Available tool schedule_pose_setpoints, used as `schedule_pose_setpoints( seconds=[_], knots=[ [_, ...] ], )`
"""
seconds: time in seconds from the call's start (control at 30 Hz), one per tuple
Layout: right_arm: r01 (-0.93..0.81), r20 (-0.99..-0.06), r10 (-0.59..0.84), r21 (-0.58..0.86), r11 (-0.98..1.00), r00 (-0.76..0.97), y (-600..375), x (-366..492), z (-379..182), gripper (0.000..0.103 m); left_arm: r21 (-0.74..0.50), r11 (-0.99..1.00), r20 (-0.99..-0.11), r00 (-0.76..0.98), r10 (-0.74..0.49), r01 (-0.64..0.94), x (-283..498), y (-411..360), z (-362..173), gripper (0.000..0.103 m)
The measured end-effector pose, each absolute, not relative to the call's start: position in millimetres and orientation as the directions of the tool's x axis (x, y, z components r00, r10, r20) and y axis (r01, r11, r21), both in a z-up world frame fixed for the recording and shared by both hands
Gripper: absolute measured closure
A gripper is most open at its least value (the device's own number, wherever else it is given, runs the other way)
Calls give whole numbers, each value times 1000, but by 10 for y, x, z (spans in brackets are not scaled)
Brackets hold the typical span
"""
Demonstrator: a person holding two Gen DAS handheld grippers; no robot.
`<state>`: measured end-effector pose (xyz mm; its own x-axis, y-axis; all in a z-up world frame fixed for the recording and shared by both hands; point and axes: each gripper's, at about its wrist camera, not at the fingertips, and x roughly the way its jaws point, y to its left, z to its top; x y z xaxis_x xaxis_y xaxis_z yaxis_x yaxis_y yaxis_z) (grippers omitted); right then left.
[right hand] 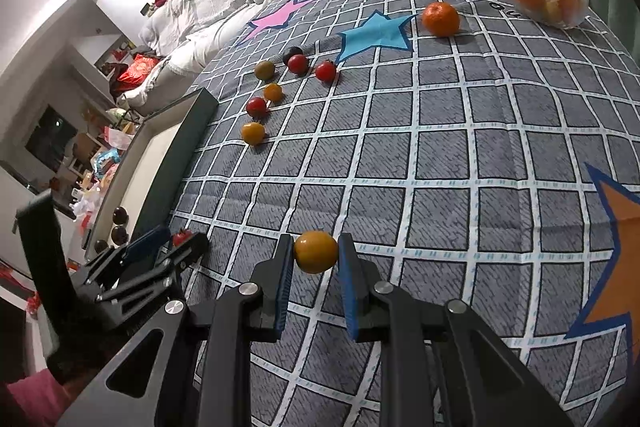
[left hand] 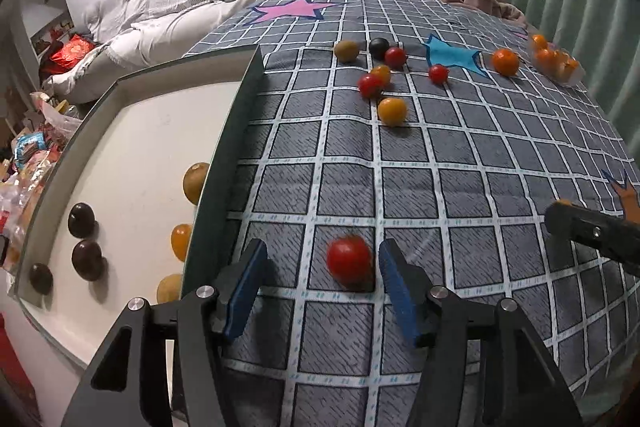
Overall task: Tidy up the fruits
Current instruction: 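Carry both tomatoes into the white tray and open both tools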
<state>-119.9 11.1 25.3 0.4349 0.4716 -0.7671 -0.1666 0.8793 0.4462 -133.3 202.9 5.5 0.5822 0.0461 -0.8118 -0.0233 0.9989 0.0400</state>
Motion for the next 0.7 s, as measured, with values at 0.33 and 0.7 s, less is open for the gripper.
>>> schedule_pose_setpoints(
  seconds=[0.33, 0.7],
  knots=[
    [-174, -767, 472, 442, 880, 435, 148, -1226, 268, 79, 16, 1000, -823, 568, 11, 4, -1238, 1957, 75, 70],
    [-184, -772, 460, 424, 887, 438, 183, -1216, 309, 79, -30, 999, -833, 552, -32, 13, -1281, 1956, 127, 81]
  ],
)
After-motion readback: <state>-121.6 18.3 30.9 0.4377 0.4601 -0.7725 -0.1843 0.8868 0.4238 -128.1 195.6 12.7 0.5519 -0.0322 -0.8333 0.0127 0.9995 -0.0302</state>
